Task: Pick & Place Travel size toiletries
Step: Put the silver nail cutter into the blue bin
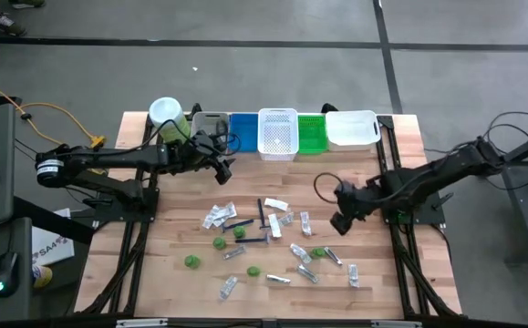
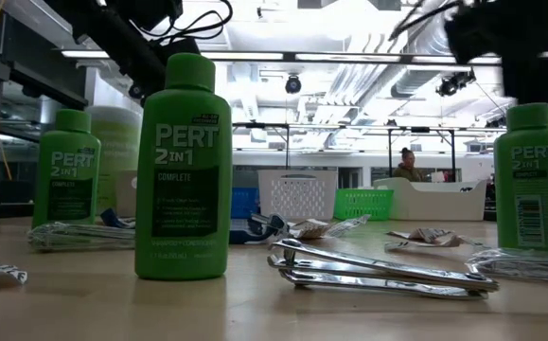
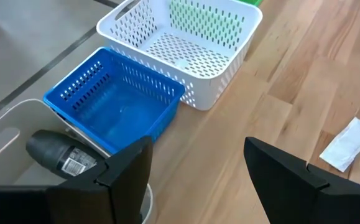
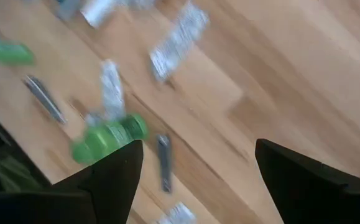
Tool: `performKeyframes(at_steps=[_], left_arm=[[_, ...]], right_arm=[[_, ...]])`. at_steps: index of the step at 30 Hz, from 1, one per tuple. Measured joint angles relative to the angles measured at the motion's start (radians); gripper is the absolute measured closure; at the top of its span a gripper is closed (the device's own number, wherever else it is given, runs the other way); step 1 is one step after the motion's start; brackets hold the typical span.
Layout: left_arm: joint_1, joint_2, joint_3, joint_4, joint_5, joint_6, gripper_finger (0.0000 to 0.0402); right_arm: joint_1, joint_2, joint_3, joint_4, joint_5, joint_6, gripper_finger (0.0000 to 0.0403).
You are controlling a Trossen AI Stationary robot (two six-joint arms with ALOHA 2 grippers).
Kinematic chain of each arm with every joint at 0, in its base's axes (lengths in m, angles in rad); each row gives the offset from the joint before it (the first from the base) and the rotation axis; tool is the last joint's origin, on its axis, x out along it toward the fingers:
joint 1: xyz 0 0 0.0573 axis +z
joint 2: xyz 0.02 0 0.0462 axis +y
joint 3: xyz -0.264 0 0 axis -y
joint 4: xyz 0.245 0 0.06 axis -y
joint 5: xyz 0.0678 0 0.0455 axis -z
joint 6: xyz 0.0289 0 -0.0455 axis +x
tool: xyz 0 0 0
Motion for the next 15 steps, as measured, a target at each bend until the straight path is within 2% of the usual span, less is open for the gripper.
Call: performKeyframes(at_steps=[8, 15], left_arm=[[0.000, 0.000, 0.000, 0.010, 0.000, 0.004, 0.0147], [0.000, 0.000, 0.000, 0.010, 0.000, 0.011, 0.0147]], right_arm=[[0.149, 0.178, 0.000, 0.044, 0.019, 0.093, 0.0098], [0.243, 0.347, 0.000, 0.073, -0.040, 0.222, 0.0098]])
